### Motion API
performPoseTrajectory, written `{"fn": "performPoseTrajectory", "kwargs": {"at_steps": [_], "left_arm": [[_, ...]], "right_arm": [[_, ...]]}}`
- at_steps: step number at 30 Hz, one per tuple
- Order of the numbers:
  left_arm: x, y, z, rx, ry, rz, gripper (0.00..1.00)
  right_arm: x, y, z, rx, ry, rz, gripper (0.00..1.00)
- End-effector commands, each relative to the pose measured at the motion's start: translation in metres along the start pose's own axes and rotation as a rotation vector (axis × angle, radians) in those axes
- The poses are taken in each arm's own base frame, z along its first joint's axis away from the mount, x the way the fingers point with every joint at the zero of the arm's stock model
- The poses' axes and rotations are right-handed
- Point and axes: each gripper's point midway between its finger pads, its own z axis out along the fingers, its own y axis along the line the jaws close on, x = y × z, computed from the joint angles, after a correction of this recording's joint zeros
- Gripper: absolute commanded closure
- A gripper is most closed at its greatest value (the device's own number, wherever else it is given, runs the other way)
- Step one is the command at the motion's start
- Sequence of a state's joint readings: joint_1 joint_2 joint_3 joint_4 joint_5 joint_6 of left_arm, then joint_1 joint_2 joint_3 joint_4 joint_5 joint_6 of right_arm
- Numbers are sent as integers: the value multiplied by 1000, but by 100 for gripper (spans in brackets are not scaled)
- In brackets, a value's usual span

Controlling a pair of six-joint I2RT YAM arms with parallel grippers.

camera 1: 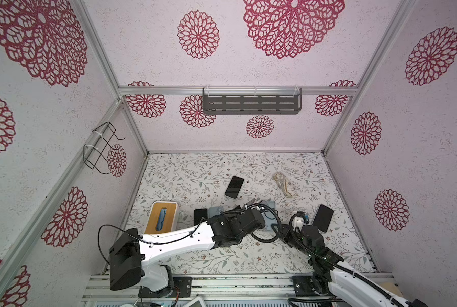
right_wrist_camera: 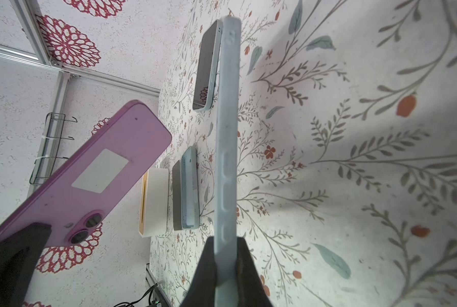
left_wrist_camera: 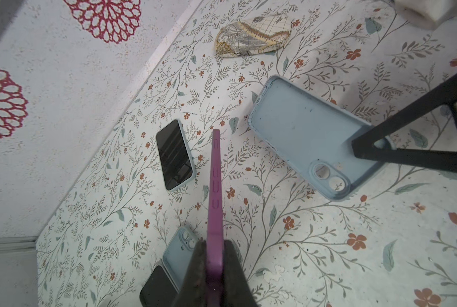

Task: Take the phone out of the phone case
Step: Place the phone case at the center of the table.

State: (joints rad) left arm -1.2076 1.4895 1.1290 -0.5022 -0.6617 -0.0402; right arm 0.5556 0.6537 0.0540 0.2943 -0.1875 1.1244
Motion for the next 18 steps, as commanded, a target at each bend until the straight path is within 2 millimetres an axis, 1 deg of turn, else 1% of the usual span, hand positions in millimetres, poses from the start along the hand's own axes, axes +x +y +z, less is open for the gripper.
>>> {"fn": "performPoseTrajectory", "kwargs": {"at_steps": [1, 4, 7, 15, 18], "left_arm": [[3, -8, 10, -64, 28, 65, 100], [7, -17, 23, -88, 64, 109, 100], [13, -21, 33, -124, 110, 157, 100], [26, -22, 39, -162, 170, 205, 100], [32, -26, 43, -177, 193, 237, 100]], "right_arm": [[-7, 19, 0, -26, 5, -59, 100], [-4, 23, 4, -28, 40, -75, 100], [-3, 26, 7, -44, 54, -79, 100], [-1, 25, 12, -46, 67, -82, 100], [0, 24, 14, -50, 74, -77, 100]]}}
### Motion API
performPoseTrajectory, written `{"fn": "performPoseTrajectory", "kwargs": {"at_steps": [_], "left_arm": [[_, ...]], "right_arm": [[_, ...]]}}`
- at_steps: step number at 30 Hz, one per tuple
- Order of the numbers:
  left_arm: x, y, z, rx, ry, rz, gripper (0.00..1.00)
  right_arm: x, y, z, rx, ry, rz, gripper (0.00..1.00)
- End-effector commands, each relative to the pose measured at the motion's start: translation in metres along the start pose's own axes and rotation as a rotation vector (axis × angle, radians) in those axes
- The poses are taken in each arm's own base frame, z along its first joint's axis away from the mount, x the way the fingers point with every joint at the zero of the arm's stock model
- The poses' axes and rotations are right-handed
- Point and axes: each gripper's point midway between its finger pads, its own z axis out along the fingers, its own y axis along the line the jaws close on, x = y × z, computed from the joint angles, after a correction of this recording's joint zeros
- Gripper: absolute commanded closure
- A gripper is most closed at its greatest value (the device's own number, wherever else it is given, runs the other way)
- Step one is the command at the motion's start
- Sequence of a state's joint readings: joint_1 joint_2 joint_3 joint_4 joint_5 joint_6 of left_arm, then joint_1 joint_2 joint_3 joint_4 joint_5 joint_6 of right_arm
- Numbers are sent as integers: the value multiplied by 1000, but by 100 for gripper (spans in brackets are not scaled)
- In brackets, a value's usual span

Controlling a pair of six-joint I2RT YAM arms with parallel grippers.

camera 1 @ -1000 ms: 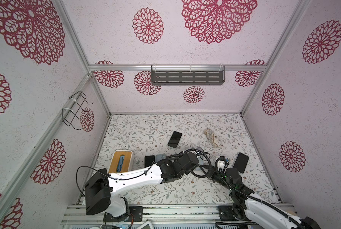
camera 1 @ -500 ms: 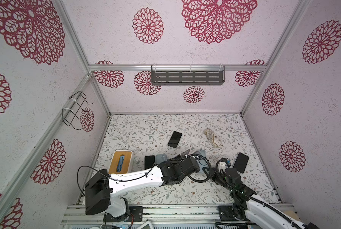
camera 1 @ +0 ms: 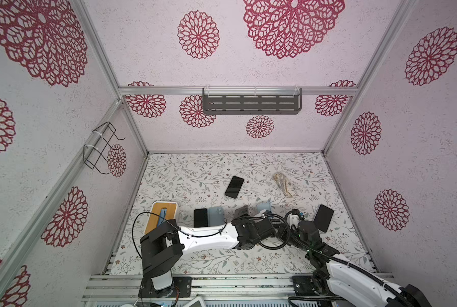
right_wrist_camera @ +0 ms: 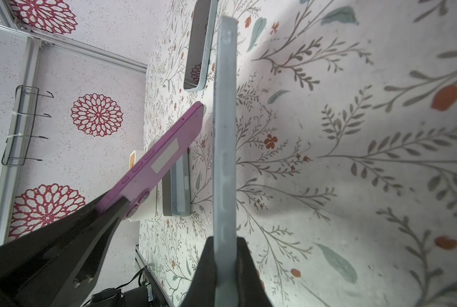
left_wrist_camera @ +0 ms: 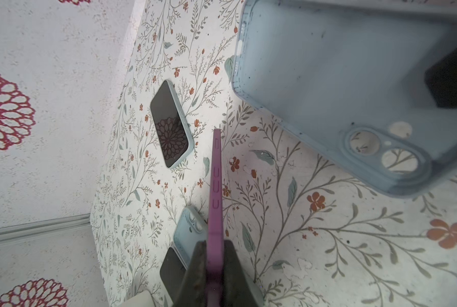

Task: Take the phone out of the phone case
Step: Place the phone case at the center of the table.

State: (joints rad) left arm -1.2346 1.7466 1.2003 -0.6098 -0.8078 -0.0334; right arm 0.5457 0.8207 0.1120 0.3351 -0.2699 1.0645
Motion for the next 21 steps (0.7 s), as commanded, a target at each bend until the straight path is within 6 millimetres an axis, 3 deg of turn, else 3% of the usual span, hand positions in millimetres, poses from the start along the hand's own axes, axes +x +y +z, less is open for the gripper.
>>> {"fn": "performPoseTrajectory", "kwargs": {"at_steps": [1, 7, 21], "left_arm": [[-6, 0, -2, -58, -1, 19, 100], [-1, -7, 6, -64, 22, 30, 100], [-2, -14, 1, -65, -5, 30, 100]], "right_arm": [[-10, 22, 1, -75, -20, -41, 100], [-10, 26, 4, -90, -11, -44, 100], [-9, 21, 9, -73, 2, -36, 100]]}}
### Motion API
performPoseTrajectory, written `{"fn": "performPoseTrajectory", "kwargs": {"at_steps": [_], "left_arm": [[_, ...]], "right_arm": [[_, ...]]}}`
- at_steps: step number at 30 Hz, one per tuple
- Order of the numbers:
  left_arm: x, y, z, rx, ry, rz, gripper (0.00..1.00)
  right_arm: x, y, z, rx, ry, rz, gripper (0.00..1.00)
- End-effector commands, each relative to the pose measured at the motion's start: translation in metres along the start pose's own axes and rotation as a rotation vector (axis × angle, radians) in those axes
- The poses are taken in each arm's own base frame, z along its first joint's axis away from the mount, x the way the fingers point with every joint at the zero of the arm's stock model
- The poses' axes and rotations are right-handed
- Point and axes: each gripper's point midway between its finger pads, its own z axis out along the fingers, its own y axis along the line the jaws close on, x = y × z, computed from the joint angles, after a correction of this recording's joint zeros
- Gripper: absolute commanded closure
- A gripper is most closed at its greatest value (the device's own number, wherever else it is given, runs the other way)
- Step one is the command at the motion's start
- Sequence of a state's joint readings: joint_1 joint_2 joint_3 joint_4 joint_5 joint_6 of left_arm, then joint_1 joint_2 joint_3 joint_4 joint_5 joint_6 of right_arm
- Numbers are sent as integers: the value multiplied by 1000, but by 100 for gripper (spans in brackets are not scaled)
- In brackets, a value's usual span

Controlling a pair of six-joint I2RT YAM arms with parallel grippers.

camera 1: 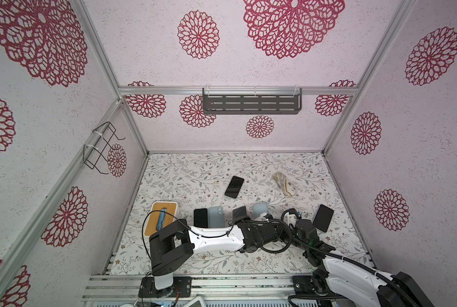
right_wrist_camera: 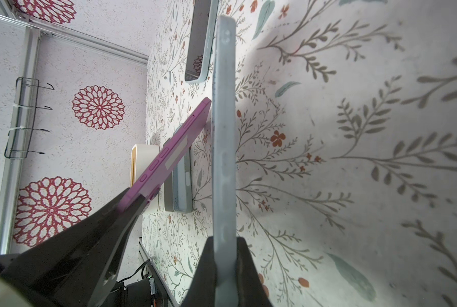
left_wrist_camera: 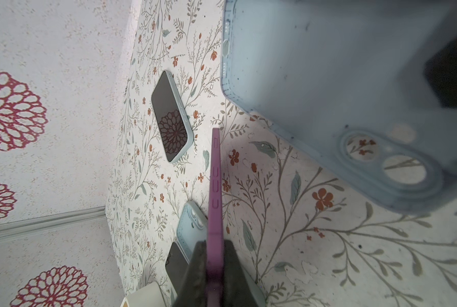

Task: Take the phone out of the phone case
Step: Place the phone case at the center of the table.

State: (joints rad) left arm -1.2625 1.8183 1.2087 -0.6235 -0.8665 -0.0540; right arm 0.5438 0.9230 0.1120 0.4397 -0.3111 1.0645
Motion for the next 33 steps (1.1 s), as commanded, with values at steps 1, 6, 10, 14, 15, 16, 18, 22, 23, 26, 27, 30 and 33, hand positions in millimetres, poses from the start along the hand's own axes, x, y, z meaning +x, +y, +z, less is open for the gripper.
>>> {"fn": "performPoseTrajectory", "kwargs": {"at_steps": [1, 6, 10, 14, 15, 16, 18, 22, 23, 26, 27, 30, 33], "left_arm": [[-7, 1, -7, -19, -39, -28, 100], [-7, 6, -13, -20, -65, -54, 100], [-7, 9, -16, -29, -77, -63, 100], [-5, 12, -19, -36, -89, -76, 100], [-4, 14, -20, -36, -90, -83, 100], [-3, 15, -21, -37, -92, -88, 100], [-2, 17, -23, -39, -96, -99, 100], [0, 22, -27, -37, -105, -119, 100], [0, 22, -27, -34, -109, -123, 100], [1, 21, -28, -32, -116, -121, 100], [2, 20, -26, -30, -112, -119, 100], [4, 16, -24, -30, -103, -105, 100], [8, 15, -21, -51, -74, -73, 100]], "right_arm": [[-12, 18, 1, -46, -29, -36, 100], [-11, 14, 4, -32, -22, -27, 100], [-12, 12, 8, -26, -16, -25, 100], [-13, 12, 15, -22, 0, -20, 100], [-13, 13, 16, -26, 5, -20, 100], [-14, 14, 18, -29, 3, -16, 100], [-16, 15, 20, -32, 0, -14, 100], [-20, 14, 26, -19, 0, -8, 100], [-20, 13, 27, -19, -1, -4, 100], [-20, 14, 33, -34, 10, 12, 100], [-19, 14, 36, -41, 15, 21, 100], [-19, 17, 42, -68, 26, 39, 100], [-17, 19, 47, -99, 40, 63, 100]]}}
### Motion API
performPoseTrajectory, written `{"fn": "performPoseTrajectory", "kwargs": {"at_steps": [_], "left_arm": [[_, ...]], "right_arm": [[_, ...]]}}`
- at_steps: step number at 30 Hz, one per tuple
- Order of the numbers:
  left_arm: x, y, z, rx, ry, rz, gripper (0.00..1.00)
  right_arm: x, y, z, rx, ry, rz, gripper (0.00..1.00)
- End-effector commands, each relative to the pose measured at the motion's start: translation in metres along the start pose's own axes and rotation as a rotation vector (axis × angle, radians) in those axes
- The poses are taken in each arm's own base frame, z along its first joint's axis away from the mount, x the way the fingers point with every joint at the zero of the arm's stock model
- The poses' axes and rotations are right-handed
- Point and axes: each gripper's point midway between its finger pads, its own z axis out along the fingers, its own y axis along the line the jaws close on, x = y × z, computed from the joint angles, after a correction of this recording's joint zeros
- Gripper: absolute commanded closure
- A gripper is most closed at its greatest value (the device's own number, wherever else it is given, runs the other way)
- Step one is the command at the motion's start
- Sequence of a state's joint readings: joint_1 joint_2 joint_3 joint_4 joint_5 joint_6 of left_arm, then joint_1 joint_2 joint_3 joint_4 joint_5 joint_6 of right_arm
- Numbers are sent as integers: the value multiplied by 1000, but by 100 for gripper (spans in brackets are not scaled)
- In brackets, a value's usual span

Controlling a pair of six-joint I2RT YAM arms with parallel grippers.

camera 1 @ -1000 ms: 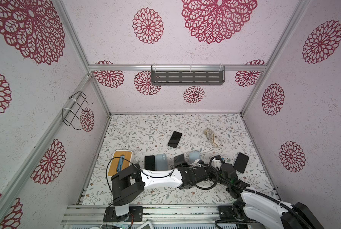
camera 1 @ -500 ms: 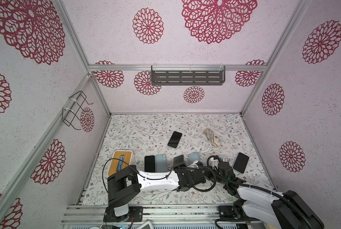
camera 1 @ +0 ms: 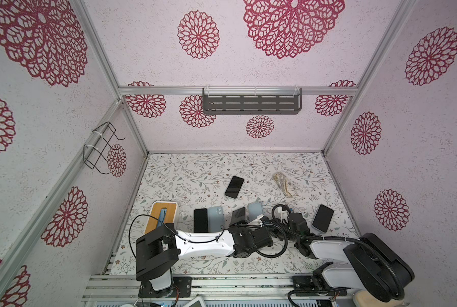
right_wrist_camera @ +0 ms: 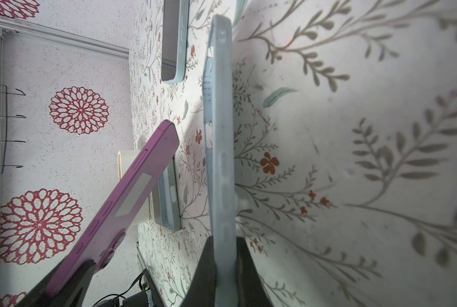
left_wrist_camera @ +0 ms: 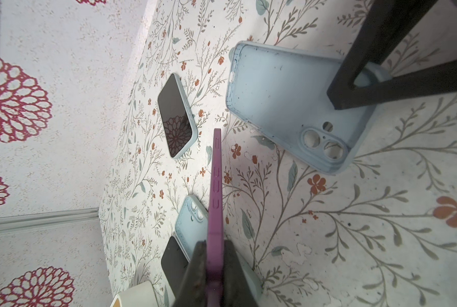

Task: Take the phone out of the phone case
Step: Place the phone case at the center of the table.

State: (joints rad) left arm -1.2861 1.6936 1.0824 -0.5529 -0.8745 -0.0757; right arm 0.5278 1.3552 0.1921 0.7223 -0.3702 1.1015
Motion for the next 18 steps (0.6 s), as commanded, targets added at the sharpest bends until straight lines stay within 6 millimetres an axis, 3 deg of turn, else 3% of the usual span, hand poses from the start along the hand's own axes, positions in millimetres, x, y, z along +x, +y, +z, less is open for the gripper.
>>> {"fn": "performPoseTrajectory", "kwargs": {"at_steps": [1, 11, 18], "left_arm": [[-4, 6, -3, -60, -2, 2, 100], [13, -7, 8, -88, 80, 99, 100], [16, -20, 15, -48, 98, 122, 82]], "right_arm": [[-12, 35, 4, -141, -19, -3, 100], [-3, 35, 15, -167, 19, 26, 100], [-1, 36, 22, -158, 30, 22, 97]]}}
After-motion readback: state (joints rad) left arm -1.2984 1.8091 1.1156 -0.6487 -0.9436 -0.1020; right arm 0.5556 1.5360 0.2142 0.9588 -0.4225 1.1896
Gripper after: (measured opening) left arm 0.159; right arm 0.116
